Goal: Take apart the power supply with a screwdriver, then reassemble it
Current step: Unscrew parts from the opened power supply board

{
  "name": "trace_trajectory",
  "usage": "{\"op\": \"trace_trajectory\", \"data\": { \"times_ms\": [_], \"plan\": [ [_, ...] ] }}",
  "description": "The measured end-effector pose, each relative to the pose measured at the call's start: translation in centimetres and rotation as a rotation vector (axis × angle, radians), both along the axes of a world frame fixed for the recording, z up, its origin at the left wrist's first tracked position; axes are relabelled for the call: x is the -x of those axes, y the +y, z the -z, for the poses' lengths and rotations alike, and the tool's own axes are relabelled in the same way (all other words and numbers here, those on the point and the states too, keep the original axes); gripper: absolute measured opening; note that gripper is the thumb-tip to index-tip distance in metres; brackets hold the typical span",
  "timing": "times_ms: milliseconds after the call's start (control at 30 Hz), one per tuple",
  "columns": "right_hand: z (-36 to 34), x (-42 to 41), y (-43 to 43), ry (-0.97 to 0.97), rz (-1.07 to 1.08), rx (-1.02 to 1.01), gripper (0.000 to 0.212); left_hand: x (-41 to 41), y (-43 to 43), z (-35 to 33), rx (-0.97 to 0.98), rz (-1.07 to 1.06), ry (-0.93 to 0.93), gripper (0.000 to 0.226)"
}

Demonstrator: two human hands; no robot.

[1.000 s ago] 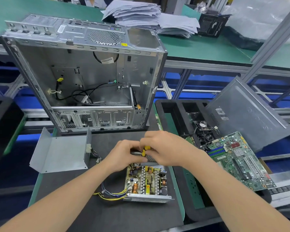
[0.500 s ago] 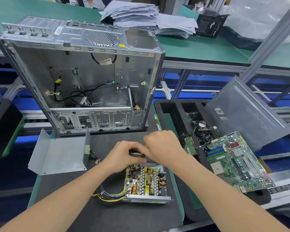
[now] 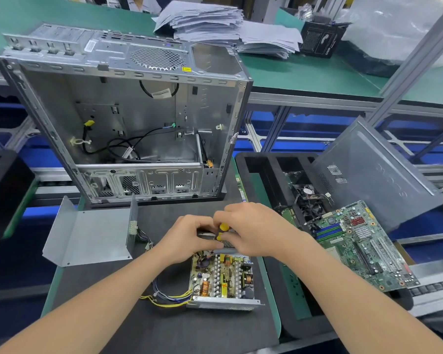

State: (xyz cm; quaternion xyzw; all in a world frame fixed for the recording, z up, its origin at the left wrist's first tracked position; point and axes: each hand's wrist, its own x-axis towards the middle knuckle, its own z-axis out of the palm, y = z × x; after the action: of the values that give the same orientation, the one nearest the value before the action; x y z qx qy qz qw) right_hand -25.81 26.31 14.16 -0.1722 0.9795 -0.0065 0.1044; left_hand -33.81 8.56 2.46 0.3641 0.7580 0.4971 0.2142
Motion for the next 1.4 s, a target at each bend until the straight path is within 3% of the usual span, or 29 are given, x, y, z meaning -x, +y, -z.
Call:
{"op": "trace_trajectory", "data": {
  "times_ms": [333,467,600,667,767,867,1067,1167,1400],
  "plan": [
    [2.3,0.4,-1.0,0.257,0.162,-0.205,0.068,-0.1,-0.1,-0.4,-0.011,0.014,-0.012,0.025],
    [2.7,0.5,-1.8,0.364,0.312,-0.183,0.075,-0.3,0.0,-0.4,-0.041,0.023,-0.037,0.029],
    [2.8,0.6,-2.2,0.262,0.353,-0.143,0.073,-0.2,-0.1,-0.1,-0.034,-0.016,-0.025,0.032],
    [2.2,0.4,-1.6,0.243,0.347,-0.026,0.069,0.0,-0.2,0.0,-0.017,-0.031,-0.041,0.03],
    [0.8,0.1,-0.1,0.07,0.172,0.195,0.035,0.0,-0.2,0.0,-0.013,-0.023,-0.017,0.026],
    [0.1,0.3,0.9,-0.099,-0.01,0.12,0.024,0.0,0.0,0.0,0.001,-0.01,0.007,0.024],
    [0.5,0.8,0.3,-0.108,0.051,0.025,0.013,0.1,-0.1,0.1,0.027,0.002,0.007,0.021],
    [0.8,0.9,0.0,0.019,0.075,-0.097,0.042,0.1,-0.1,0.1,0.025,0.009,-0.003,0.024],
    [2.5,0.9,-1.5,0.237,0.252,-0.23,0.069,0.0,0.0,0.2,-0.02,0.01,-0.022,0.027]
  ]
}}
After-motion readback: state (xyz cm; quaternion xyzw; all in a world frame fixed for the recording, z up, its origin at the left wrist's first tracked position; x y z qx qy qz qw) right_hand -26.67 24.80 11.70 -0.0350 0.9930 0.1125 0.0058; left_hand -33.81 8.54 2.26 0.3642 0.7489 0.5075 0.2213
